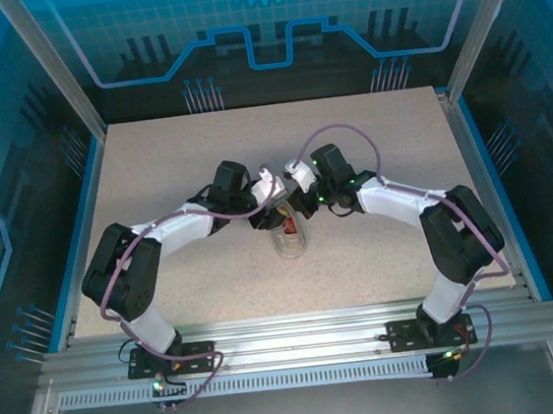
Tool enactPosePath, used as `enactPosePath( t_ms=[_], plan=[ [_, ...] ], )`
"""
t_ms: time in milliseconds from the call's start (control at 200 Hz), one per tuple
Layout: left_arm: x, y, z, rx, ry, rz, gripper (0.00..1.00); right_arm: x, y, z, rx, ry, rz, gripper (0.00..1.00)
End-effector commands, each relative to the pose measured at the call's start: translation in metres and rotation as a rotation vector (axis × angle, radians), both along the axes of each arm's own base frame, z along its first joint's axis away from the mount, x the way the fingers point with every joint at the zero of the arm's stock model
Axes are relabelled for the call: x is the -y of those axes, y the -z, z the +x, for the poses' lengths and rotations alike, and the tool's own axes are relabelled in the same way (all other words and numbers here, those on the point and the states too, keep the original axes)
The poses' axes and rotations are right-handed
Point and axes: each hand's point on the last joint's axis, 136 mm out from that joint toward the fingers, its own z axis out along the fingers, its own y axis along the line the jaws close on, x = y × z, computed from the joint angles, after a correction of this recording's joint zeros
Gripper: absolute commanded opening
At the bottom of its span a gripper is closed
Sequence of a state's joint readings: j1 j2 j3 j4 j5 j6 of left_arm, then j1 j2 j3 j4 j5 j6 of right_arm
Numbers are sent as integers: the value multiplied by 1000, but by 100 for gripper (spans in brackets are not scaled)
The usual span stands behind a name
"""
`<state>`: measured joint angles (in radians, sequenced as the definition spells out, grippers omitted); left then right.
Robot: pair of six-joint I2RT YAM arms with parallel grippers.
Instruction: Tie the shoes
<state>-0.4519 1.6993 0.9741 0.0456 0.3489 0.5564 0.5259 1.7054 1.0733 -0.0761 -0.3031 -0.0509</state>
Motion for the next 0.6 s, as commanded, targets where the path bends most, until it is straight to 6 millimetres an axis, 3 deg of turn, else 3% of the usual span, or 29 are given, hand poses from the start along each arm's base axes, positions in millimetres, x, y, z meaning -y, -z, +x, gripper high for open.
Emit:
enactPosePath(
  t_ms=[0,230,595],
  plan=[
    [-9,-4,22,36,-83,46,66,-9,-12,18,4,19,61,0],
    [-20,0,41,12,-167,81,63,-21,-7,30,-23,17,85,0],
    [-33,-18,36,-108,-184,-27,72,-23,0,35,-39,25,78,0]
  ],
)
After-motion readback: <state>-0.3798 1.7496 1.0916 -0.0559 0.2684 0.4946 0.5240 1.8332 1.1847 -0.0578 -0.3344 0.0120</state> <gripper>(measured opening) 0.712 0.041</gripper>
